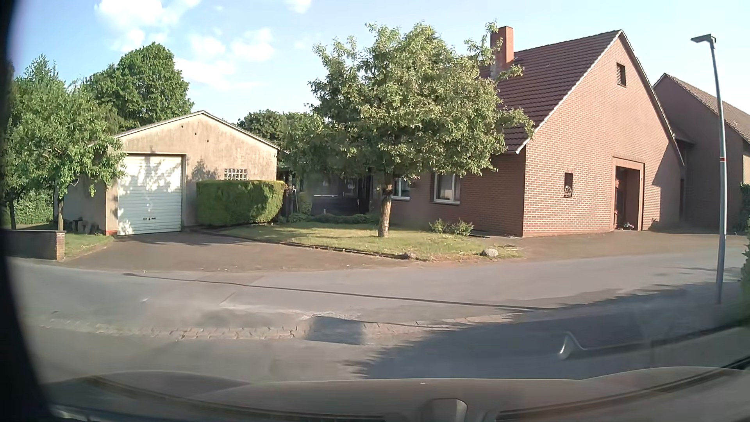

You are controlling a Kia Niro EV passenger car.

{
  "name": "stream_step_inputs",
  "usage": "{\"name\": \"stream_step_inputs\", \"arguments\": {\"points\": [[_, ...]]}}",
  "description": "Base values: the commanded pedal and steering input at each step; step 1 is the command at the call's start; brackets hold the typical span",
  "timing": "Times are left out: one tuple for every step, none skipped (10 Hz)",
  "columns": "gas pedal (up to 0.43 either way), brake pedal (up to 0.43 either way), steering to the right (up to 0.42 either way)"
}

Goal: Follow the waypoints while adhering to traffic rules and regulations

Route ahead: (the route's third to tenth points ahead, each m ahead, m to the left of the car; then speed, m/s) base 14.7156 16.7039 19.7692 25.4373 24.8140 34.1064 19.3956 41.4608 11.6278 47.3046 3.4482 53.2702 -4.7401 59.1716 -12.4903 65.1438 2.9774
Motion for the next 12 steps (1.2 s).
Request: {"name": "stream_step_inputs", "arguments": {"points": [[0.0,0.305,-0.067],[0.0,0.299,-0.071],[0.0,0.28,-0.074],[0.0,0.268,-0.076],[0.0,0.256,-0.081],[0.0,0.25,-0.1],[0.0,0.25,-0.119],[0.0,0.256,-0.149],[0.0,0.25,-0.182],[0.0,0.25,-0.205],[0.0,0.238,-0.236],[0.0,0.238,-0.262]]}}
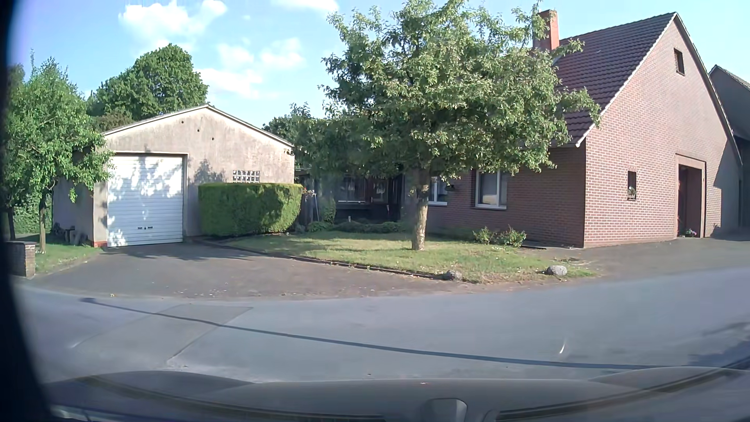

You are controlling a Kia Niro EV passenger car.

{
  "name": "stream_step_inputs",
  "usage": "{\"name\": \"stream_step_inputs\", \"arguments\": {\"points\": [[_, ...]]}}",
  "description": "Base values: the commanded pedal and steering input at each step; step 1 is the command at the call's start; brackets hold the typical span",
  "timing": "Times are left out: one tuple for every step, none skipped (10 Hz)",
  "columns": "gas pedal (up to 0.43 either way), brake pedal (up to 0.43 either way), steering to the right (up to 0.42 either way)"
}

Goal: Follow the waypoints while adhering to traffic rules and regulations

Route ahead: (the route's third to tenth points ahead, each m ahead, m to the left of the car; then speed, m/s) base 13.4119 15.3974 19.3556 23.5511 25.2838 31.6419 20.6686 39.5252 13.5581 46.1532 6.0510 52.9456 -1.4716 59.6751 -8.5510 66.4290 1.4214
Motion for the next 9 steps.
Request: {"name": "stream_step_inputs", "arguments": {"points": [[0.0,0.238,-0.294],[0.0,0.238,-0.33],[0.0,0.232,-0.36],[0.0,0.232,-0.403],[0.0,0.232,-0.432],[0.0,0.226,-0.463],[0.0,0.14,-0.489],[0.0,0.006,-0.505],[0.0,0.006,-0.522]]}}
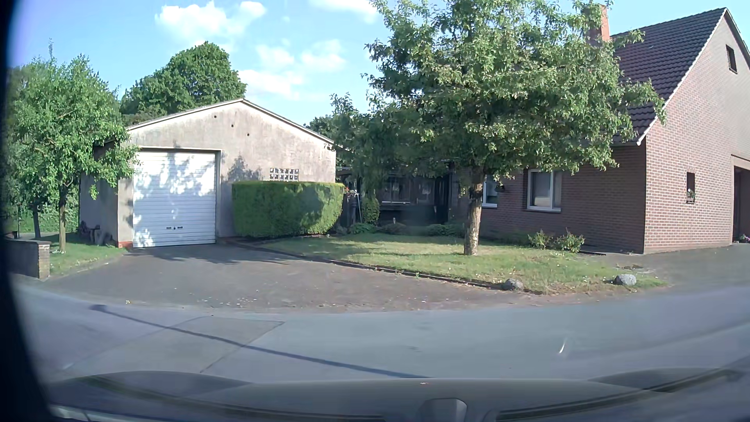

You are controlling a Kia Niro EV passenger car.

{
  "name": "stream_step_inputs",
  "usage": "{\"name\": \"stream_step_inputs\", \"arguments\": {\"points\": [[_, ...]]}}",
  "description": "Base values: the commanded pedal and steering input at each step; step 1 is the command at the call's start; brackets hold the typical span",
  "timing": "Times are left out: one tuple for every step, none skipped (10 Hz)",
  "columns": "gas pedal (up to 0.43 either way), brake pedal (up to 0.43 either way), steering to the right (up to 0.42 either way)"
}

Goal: Follow the waypoints while adhering to traffic rules and regulations

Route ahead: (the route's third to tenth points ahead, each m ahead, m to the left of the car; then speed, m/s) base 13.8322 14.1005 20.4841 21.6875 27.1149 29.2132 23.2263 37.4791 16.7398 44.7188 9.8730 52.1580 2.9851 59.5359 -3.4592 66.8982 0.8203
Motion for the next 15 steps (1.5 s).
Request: {"name": "stream_step_inputs", "arguments": {"points": [[0.039,0.006,-0.537],[0.15,0.006,-0.564],[0.197,0.006,-0.595],[0.22,0.006,-0.622],[0.24,0.006,-0.653],[0.287,0.006,-0.686],[0.331,0.006,-0.705],[0.339,0.006,-0.724],[0.339,0.006,-0.735],[0.339,0.006,-0.741],[0.339,0.006,-0.749],[0.339,0.006,-0.755],[0.339,0.006,-0.759],[0.339,0.006,-0.76],[0.339,0.006,-0.76]]}}
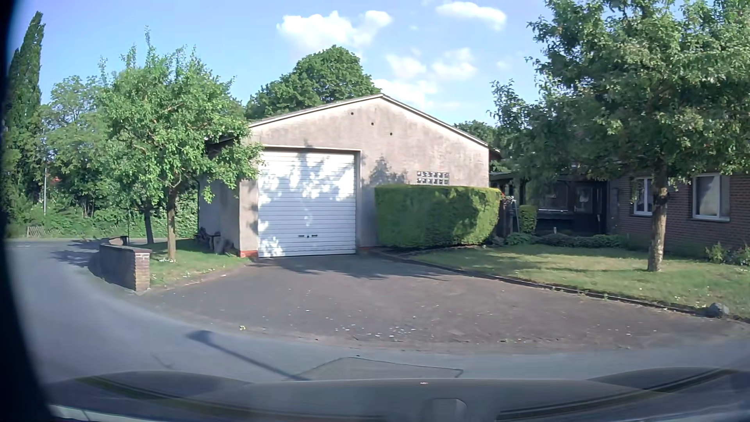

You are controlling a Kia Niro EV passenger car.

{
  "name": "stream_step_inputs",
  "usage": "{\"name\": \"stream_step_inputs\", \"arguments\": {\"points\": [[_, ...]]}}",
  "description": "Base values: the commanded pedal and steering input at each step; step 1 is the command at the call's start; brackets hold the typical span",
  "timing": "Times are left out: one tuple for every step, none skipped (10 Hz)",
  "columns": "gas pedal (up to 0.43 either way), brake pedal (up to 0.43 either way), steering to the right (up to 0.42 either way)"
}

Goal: Follow the waypoints while adhering to traffic rules and regulations

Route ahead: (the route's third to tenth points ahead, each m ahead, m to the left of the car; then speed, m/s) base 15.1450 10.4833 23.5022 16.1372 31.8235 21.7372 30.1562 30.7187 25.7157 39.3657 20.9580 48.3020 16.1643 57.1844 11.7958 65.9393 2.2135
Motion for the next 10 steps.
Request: {"name": "stream_step_inputs", "arguments": {"points": [[0.339,0.006,-0.76],[0.339,0.006,-0.758],[0.339,0.006,-0.748],[0.339,0.006,-0.731],[0.339,0.006,-0.716],[0.339,0.006,-0.701],[0.339,0.006,-0.686],[0.331,0.006,-0.671],[0.311,0.006,-0.642],[0.299,0.006,-0.607]]}}
